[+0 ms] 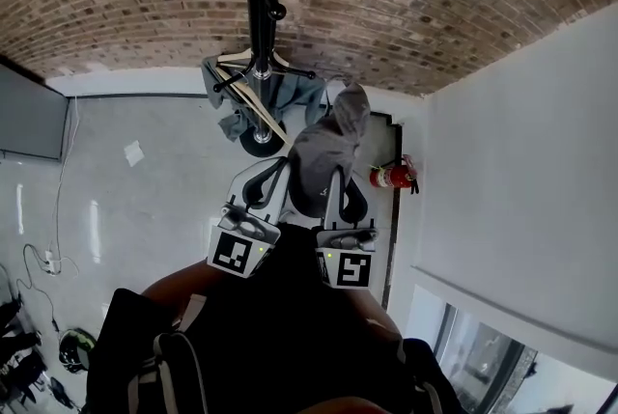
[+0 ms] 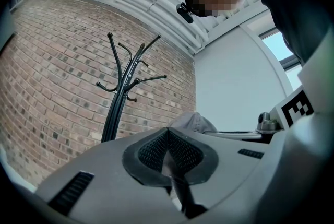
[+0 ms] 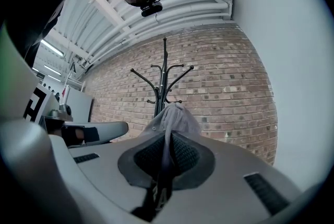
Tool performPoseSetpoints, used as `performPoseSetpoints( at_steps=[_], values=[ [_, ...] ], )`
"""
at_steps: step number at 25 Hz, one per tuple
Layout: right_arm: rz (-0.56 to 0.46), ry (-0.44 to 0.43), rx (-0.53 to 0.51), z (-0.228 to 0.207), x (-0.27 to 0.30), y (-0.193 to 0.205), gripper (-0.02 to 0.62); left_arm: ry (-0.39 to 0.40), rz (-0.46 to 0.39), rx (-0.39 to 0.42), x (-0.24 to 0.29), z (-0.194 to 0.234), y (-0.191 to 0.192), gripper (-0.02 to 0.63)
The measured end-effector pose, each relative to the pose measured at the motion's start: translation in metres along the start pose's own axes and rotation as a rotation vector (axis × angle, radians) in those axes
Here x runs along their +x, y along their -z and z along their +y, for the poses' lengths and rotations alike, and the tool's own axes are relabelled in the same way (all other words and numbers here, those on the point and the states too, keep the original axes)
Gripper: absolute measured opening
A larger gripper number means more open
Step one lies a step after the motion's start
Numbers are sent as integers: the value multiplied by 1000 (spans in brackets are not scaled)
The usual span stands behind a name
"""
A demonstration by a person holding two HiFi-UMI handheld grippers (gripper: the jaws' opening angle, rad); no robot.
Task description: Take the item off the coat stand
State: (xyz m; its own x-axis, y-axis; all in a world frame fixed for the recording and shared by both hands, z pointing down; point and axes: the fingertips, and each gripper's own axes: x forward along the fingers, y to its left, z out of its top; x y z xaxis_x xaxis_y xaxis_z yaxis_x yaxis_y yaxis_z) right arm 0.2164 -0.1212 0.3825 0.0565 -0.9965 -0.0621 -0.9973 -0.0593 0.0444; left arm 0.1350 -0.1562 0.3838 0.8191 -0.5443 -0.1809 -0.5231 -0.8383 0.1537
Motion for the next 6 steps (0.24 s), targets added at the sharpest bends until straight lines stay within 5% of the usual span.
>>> performPoseSetpoints(
  at_steps=[6],
  values=[
    [0, -13, -16, 6, 2, -3, 23, -5, -8, -5, -3, 5, -3, 18]
  ],
)
